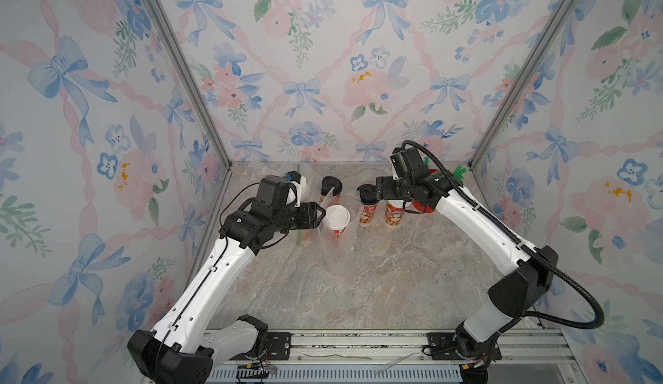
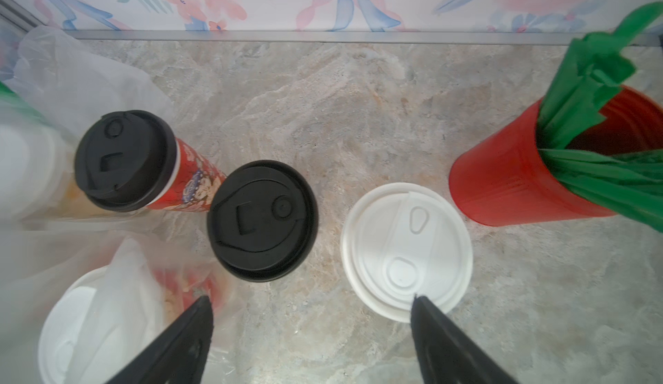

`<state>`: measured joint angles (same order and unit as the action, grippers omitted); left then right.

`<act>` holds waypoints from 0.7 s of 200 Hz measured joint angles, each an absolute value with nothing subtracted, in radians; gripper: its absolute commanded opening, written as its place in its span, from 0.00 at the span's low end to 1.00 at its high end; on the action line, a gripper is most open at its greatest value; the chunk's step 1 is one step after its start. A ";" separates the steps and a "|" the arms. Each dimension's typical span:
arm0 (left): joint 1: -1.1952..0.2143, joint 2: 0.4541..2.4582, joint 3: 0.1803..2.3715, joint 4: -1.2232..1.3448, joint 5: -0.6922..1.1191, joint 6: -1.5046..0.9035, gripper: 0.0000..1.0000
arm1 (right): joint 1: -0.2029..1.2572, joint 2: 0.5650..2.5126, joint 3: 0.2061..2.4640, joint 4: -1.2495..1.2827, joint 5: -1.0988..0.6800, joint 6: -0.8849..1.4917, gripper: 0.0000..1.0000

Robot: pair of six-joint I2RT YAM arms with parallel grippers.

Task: Pack milk tea into plastic carrier bags
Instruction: Pick up the milk tea cup at the center of the board.

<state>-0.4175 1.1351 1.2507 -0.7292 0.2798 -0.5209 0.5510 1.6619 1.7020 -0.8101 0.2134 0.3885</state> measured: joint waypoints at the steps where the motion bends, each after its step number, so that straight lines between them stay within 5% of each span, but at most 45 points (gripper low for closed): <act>1: -0.419 1.133 1.250 -0.730 0.281 -0.522 0.60 | 0.550 1.662 1.700 -0.810 0.213 0.387 0.88; 41: -0.478 1.111 1.225 -0.762 0.297 -0.539 0.57 | 0.465 1.657 1.670 -0.812 0.212 0.354 0.88; 140: -0.506 1.079 1.192 -0.803 0.278 -0.588 0.24 | 0.441 1.753 1.662 -0.780 0.245 0.324 0.87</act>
<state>-0.5056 1.0794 1.1919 -0.8032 0.2775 -0.5877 0.4408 1.7535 1.6619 -0.7803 0.2455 0.3237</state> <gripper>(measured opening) 0.267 0.873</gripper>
